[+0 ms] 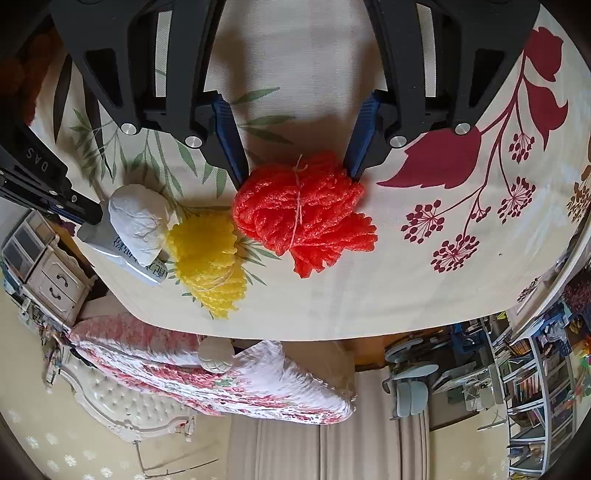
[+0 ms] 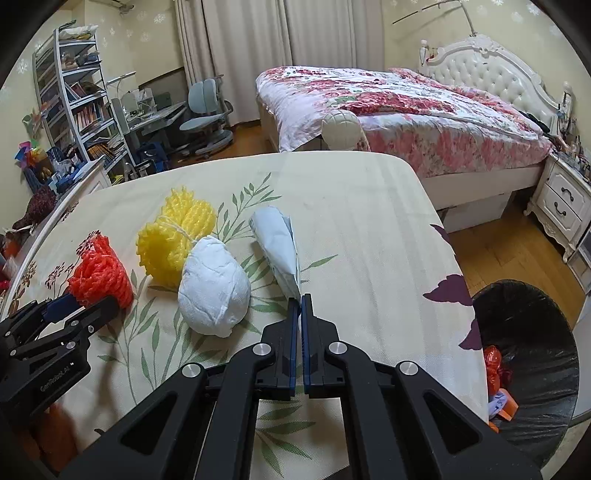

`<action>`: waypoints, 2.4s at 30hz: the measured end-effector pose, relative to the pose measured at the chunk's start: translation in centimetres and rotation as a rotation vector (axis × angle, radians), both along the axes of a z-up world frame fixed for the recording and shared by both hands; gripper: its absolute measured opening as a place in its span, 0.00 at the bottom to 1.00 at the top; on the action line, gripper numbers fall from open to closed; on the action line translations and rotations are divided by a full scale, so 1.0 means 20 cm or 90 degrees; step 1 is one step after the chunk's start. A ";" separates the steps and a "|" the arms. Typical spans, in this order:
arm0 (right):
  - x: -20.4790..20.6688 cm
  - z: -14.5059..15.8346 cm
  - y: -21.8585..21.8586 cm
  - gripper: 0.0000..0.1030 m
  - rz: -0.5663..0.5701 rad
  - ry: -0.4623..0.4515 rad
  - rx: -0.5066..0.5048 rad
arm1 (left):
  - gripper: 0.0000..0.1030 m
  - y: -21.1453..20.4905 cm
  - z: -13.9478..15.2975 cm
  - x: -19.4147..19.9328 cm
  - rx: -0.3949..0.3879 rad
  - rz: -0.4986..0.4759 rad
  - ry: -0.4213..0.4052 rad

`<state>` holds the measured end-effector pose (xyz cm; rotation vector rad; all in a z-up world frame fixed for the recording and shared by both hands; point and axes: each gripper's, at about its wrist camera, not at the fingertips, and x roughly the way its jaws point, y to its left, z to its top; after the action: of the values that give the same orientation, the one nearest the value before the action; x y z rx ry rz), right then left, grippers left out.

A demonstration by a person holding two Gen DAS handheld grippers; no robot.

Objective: Collect trash
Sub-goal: 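Grasp the red mesh net with the left gripper while the right grasps the white paper tube, then carry the red net and white tube over the bin with both grippers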

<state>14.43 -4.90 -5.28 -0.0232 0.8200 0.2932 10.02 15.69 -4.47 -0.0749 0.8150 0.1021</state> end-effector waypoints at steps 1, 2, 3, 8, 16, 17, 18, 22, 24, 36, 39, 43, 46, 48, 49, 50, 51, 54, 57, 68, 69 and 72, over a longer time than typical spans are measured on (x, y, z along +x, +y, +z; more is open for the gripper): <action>0.01 0.00 0.01 0.08 0.002 -0.001 -0.002 | 0.49 0.01 0.00 0.00 -0.002 0.003 0.000; 0.01 0.01 0.02 0.17 0.003 -0.003 -0.004 | 0.49 0.01 0.00 0.00 -0.004 0.005 0.000; 0.02 0.01 0.03 0.26 0.004 -0.005 -0.007 | 0.49 0.02 0.01 0.00 -0.006 0.009 -0.001; 0.06 0.02 0.05 0.30 0.006 -0.012 -0.015 | 0.49 0.04 0.02 -0.02 0.010 0.021 -0.009; 0.15 0.00 0.06 0.36 0.010 0.008 -0.003 | 0.49 0.09 0.02 0.01 0.007 0.039 -0.008; 0.16 0.00 0.07 0.36 0.011 0.008 -0.006 | 0.49 0.10 0.02 0.01 0.007 0.041 -0.008; 0.16 0.00 0.07 0.36 0.013 0.008 -0.006 | 0.49 0.10 0.02 0.02 0.007 0.042 -0.008; 0.18 -0.01 0.07 0.34 0.013 0.018 -0.003 | 0.49 0.10 0.02 0.02 0.004 0.044 -0.007; 0.18 -0.03 0.08 0.20 0.017 0.028 0.002 | 0.49 0.10 0.02 0.02 0.004 0.044 -0.007; 0.07 0.01 -0.01 0.15 -0.010 0.012 0.013 | 0.49 0.07 0.03 -0.02 0.008 0.042 -0.019; 0.02 0.01 -0.05 0.15 -0.018 0.009 0.018 | 0.49 0.05 0.04 -0.04 0.007 0.040 -0.021; -0.04 0.03 -0.10 0.15 -0.028 0.003 0.023 | 0.49 0.00 0.06 -0.08 0.002 0.034 -0.027; -0.10 0.04 -0.14 0.15 -0.034 -0.005 0.025 | 0.49 -0.04 0.07 -0.11 -0.001 0.027 -0.033; -0.13 0.06 -0.17 0.15 -0.040 -0.009 0.028 | 0.49 -0.08 0.08 -0.13 -0.003 0.022 -0.038; -0.15 0.06 -0.19 0.15 -0.043 -0.010 0.030 | 0.48 -0.09 0.09 -0.14 -0.004 0.019 -0.040; -0.17 0.07 -0.20 0.15 -0.045 -0.011 0.032 | 0.49 -0.11 0.09 -0.15 -0.004 0.017 -0.042; -0.18 0.07 -0.22 0.15 -0.048 -0.013 0.032 | 0.49 -0.13 0.09 -0.16 -0.004 0.013 -0.044; -0.23 0.09 -0.27 0.15 -0.058 -0.022 0.030 | 0.49 -0.20 0.11 -0.19 -0.007 -0.002 -0.051; -0.27 0.10 -0.32 0.15 -0.070 -0.030 0.028 | 0.49 -0.27 0.12 -0.21 -0.007 -0.019 -0.056; -0.41 0.12 -0.57 0.15 -0.139 -0.051 0.021 | 0.49 -0.54 0.14 -0.27 -0.012 -0.086 -0.079; -0.42 0.12 -0.60 0.15 -0.147 -0.053 0.019 | 0.49 -0.57 0.15 -0.27 -0.011 -0.093 -0.081; -0.43 0.12 -0.67 0.15 -0.171 -0.056 0.017 | 0.49 -0.66 0.15 -0.27 -0.009 -0.118 -0.085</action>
<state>5.82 -18.25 -2.89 0.0980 0.7223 0.0500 4.56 2.59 -1.46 -0.0193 0.6865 -0.0833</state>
